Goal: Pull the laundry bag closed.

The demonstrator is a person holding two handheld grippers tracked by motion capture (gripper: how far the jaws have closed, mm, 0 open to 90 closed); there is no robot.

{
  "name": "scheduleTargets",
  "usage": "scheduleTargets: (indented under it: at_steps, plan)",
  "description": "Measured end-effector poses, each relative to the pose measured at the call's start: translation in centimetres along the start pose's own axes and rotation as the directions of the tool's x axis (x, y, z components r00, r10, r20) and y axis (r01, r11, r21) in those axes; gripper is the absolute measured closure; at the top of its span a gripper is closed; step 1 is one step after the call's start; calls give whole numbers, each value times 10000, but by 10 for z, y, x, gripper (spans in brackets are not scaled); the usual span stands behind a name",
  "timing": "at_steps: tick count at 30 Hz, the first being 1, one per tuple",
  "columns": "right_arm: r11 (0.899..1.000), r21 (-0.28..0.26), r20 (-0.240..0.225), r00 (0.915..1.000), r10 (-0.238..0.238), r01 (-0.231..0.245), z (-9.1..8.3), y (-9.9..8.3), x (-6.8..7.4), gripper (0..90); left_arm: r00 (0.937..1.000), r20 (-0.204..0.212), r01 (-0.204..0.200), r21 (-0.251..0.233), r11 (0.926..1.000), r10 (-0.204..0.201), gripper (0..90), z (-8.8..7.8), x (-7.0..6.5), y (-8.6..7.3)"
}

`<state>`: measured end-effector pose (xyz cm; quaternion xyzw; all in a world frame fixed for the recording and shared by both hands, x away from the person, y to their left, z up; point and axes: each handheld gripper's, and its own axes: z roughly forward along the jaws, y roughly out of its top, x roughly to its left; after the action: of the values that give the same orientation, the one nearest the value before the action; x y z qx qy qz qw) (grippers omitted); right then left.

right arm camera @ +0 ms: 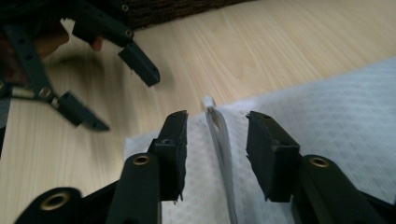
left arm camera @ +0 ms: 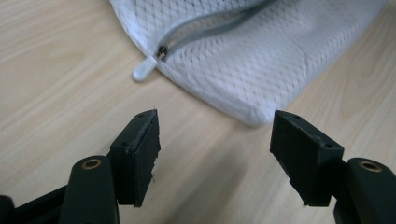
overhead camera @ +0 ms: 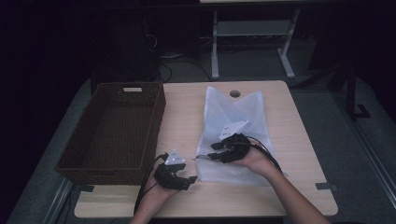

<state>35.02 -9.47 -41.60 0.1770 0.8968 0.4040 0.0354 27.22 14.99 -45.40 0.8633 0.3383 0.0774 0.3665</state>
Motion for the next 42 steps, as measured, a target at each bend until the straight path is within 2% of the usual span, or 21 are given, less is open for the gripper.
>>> scheduleTargets:
  at_steps: [5, 11, 15, 18, 21, 26, 28, 33, 38, 42]
  plan:
    - [9993, 222, -170, 9994, -297, 301, 27, 17, 0, 638, 10000, -69, 20, -102, 9999, -21, 318, -4, 1, -2]
    - [9944, 773, -333, 9971, -691, 715, 58, 30, -1, 685, 9999, -100, 44, -185, 9998, -46, 316, -7, 4, -4]
    - [9895, 1078, -518, 9945, -906, 958, 72, 34, 0, 711, 9999, -92, 46, -233, 9997, -48, 314, -8, 2, -4]
    - [9812, 1505, -435, 9923, -1156, 1209, 81, 35, 2, 723, 10000, -80, 51, -256, 9997, -53, 314, -9, 2, -3]
    - [9764, 1758, -374, 9920, -1209, 1256, 86, 33, 2, 735, 10000, -58, 31, -228, 9997, -32, 314, -8, 1, -3]
    - [9681, 2075, -351, 9901, -1358, 1401, 93, 29, 2, 751, 10000, -41, -89, -144, 9999, 89, 314, -7, -1, -2]
    - [9710, 1970, -338, 9908, -1313, 1354, 94, 28, 2, 795, 10000, -39, -71, -189, 9998, 71, 314, -7, -1, -1]
    - [9745, 1817, -274, 9913, -1286, 1314, 90, 28, 1, 798, 10000, 7, -74, -150, 9999, 74, 315, -6, -2, -1]
    - [9817, 1402, -122, 9916, -1286, 1291, 74, 28, 3, 796, 9999, 20, -98, -124, 9999, 98, 315, -5, -3, -1]
    - [9874, 1140, -42, 9939, -1101, 1099, 64, 23, 1, 795, 10000, 12, -99, -68, 9999, 99, 315, -3, -3, -1]
